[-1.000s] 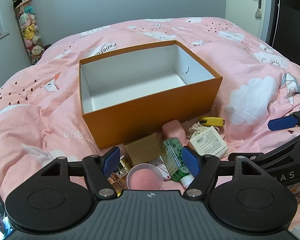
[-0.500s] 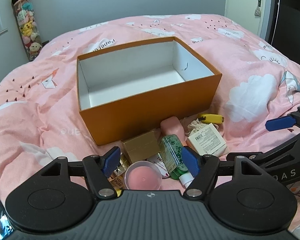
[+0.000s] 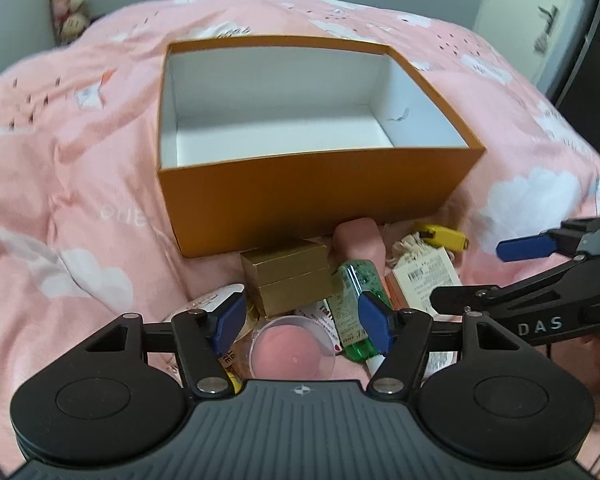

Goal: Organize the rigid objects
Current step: 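Grasp the white-gold compact with left tool while right tool grasps the gold cube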

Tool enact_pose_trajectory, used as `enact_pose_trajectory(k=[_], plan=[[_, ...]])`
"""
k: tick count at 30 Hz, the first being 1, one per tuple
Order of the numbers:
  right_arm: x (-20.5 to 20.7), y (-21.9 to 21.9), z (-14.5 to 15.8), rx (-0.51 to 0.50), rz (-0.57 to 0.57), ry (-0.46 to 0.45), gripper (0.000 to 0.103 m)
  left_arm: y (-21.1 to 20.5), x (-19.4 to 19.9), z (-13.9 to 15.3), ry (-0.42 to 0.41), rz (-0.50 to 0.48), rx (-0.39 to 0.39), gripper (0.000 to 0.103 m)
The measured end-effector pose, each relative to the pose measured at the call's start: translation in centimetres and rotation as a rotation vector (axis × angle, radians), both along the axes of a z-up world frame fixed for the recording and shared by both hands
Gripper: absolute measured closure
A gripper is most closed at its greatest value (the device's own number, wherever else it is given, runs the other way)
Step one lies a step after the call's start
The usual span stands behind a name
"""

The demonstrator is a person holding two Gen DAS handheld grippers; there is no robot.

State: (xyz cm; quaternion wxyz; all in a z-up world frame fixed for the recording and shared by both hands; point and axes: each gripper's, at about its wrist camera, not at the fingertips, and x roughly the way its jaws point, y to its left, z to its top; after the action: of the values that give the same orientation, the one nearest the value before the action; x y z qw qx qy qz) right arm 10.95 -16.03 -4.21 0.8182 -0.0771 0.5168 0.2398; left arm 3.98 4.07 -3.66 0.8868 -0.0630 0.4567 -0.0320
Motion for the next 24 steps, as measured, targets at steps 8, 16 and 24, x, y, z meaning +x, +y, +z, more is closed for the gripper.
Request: enact_pose_trajectory(k=[8, 16, 24], plan=[[2.7, 2.2, -0.7, 0.035, 0.024, 0.045, 0.029, 3.0, 0.9, -0.7, 0.010, 0.077, -0.103, 0.027], [3.2, 4.8, -1.0, 0.066, 0.047, 0.059, 0.031, 5.2, 1.3, -1.9, 0.057, 0.131, -0.182, 0.029], [3.3, 5.5, -2.0, 0.084, 0.052, 0.122, 0.047, 4.6, 0.6, -1.7, 0.076, 0.067, -0.206, 0.029]])
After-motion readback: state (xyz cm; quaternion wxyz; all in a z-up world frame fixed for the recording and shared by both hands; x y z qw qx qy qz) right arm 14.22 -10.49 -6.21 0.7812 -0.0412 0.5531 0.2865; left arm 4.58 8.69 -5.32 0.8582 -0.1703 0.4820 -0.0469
